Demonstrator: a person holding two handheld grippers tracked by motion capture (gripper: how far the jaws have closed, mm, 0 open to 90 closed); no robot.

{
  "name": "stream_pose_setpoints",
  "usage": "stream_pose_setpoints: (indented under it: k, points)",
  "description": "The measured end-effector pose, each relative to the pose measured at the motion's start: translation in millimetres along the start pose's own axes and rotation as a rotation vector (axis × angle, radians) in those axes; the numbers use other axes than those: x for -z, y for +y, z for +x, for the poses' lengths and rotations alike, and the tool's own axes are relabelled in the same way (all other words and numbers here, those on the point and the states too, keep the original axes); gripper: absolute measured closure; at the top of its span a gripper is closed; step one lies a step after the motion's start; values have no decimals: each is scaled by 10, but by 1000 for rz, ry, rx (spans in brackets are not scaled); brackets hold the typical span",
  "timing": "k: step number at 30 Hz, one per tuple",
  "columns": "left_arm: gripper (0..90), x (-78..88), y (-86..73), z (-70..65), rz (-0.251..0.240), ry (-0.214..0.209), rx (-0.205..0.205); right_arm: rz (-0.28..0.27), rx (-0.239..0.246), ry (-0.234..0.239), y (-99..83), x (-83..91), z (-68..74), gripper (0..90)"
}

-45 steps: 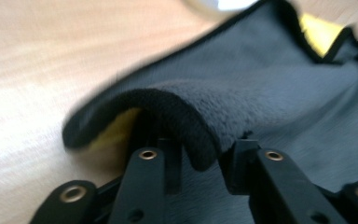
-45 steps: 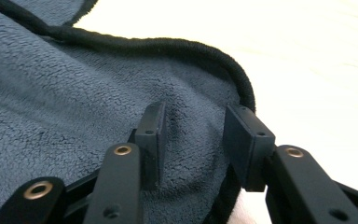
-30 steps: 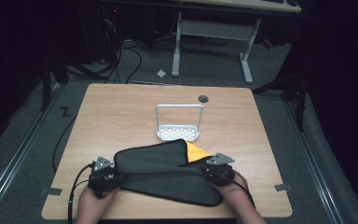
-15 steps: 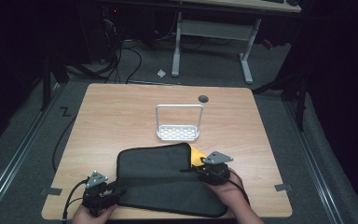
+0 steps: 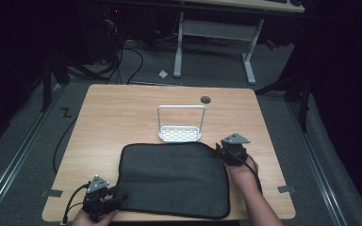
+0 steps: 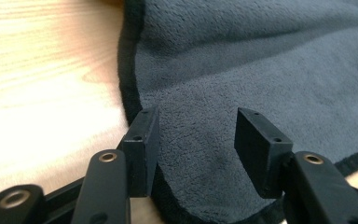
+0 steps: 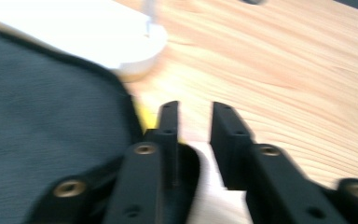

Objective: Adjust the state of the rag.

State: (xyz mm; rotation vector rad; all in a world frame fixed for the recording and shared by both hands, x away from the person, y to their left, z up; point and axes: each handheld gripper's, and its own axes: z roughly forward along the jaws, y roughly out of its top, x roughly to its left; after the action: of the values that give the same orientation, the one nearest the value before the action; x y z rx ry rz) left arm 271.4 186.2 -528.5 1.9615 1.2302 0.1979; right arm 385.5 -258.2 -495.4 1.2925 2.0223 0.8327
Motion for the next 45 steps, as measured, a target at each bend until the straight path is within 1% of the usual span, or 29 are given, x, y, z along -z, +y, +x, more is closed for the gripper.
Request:
stream_pose_setpoints:
  k: [2, 4, 7, 8, 9, 10, 12, 14, 15, 16, 19, 20, 22, 23, 25, 26, 27, 29, 30, 32, 34, 36, 37, 39, 40, 41, 43, 44, 45]
  points:
    - [506, 25, -19, -3, 5, -11, 9, -31, 5, -6, -5, 104, -28, 700]
    - [507, 46, -20, 4, 6, -17, 9, -62, 27, 14, -21, 225, 49, 688]
    - [521, 91, 7, 16, -40, -26, 13, -85, 63, 52, -110, 332, 204, 689]
    - [528, 109, 24, 21, -61, -23, 12, -88, 58, 63, -144, 346, 233, 695]
    - [548, 123, 48, 29, -81, -24, 11, -85, 52, 77, -173, 352, 253, 712]
    - [594, 128, 79, 39, -103, -33, 6, -76, 65, 95, -193, 349, 279, 733]
    - [690, 79, 155, 62, -120, -38, -11, -58, 121, 104, -219, 339, 345, 802]
    - [784, -38, 221, 90, -100, -67, -11, -62, 145, 116, -233, 342, 407, 844]
    - [825, -94, 239, 90, -78, -68, -15, -100, 181, 102, -212, 394, 459, 856]
    - [825, -138, 242, 81, -63, -61, -25, -100, 181, 102, -212, 394, 459, 856]
    - [838, -213, 182, 37, 16, -65, -29, -165, 185, 97, -170, 532, 512, 850]
    - [836, -195, 135, 7, 10, -69, -33, -175, 186, 102, -167, 564, 528, 845]
    - [836, -131, 59, -41, 24, -86, -26, -164, 196, 119, -179, 565, 555, 835]
    - [835, -100, 24, -69, 30, -90, -28, -143, 196, 131, -200, 520, 560, 830]
    - [831, -55, -13, -110, 45, -90, -28, -76, 188, 152, -257, 360, 554, 810]
    - [811, -38, -24, -127, 50, -92, -33, -16, 172, 145, -294, 208, 516, 786]
    - [801, -22, -30, -149, 50, -89, -42, 2, 156, 142, -302, 158, 484, 771]
    - [784, 28, 26, -186, 13, -86, -88, 13, 138, 139, -307, 125, 451, 754]
    - [769, 44, 86, -179, -18, -86, -97, 22, 125, 129, -312, 105, 423, 745]
    - [729, 8, 266, -112, -42, -66, -93, 27, 109, 126, -320, 82, 379, 729]
    - [686, -100, 464, -3, -72, -61, -81, 33, 100, 125, -319, 68, 354, 723]
    - [671, -277, 665, 118, -63, -51, -71, 44, 94, 127, -316, 41, 345, 719]
    - [667, -376, 746, 181, -56, -36, -65, 54, 93, 127, -319, 19, 343, 719]
    - [686, -584, 861, 304, -6, 32, -78, 74, 96, 132, -335, -17, 317, 720]
    - [692, -685, 892, 359, 24, 40, -73, 78, 95, 128, -336, -12, 304, 720]
    - [692, -751, 898, 397, 12, 30, -66, 78, 95, 128, -336, -12, 304, 720]
    - [711, -816, 935, 389, 0, 22, -54, 81, 88, 112, -357, 1, 244, 720]
    - [710, -850, 957, 338, 4, 26, -69, 84, 86, 97, -372, 11, 193, 721]
    - [709, -887, 968, 271, 7, 17, -81, 89, 71, 65, -414, 33, 52, 720]
